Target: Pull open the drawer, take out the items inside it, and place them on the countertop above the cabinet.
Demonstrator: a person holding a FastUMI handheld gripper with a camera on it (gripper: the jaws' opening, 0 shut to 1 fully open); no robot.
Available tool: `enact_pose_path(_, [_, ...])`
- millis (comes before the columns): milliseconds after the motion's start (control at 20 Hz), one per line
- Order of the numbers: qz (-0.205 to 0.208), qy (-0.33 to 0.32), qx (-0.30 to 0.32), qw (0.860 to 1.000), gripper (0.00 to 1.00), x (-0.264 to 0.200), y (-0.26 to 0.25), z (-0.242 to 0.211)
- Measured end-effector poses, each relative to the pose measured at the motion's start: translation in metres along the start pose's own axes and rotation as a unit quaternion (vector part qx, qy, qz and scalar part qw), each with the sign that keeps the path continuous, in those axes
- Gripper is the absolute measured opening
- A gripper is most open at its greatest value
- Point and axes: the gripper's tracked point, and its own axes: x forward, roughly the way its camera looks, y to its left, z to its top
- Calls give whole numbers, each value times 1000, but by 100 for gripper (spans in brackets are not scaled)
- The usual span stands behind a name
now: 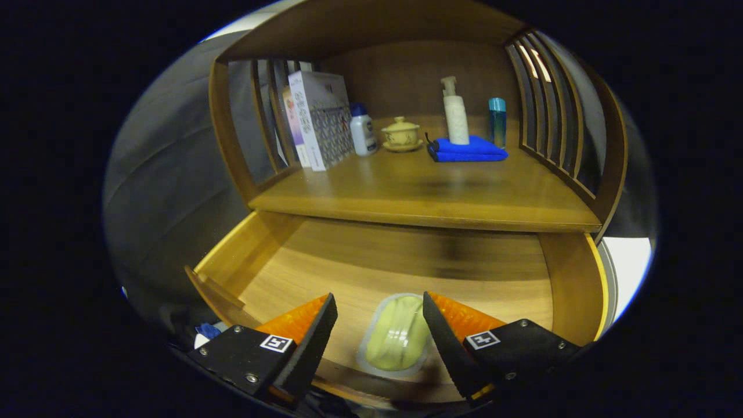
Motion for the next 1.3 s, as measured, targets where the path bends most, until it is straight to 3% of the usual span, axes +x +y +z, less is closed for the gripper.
enact_pose_path(350, [2,83,16,996,90,18,-12,-24])
enact_pose_path(450, [1,91,24,996,81,24,-15,-28])
enact_pose_path(750, [6,104,31,994,43,28,-17,-30])
enact_pose_path(900, [12,85,16,996,18,26,-15,-26])
enact_pose_path(1300, [17,-16,-2,1000,18,-3,-15,22])
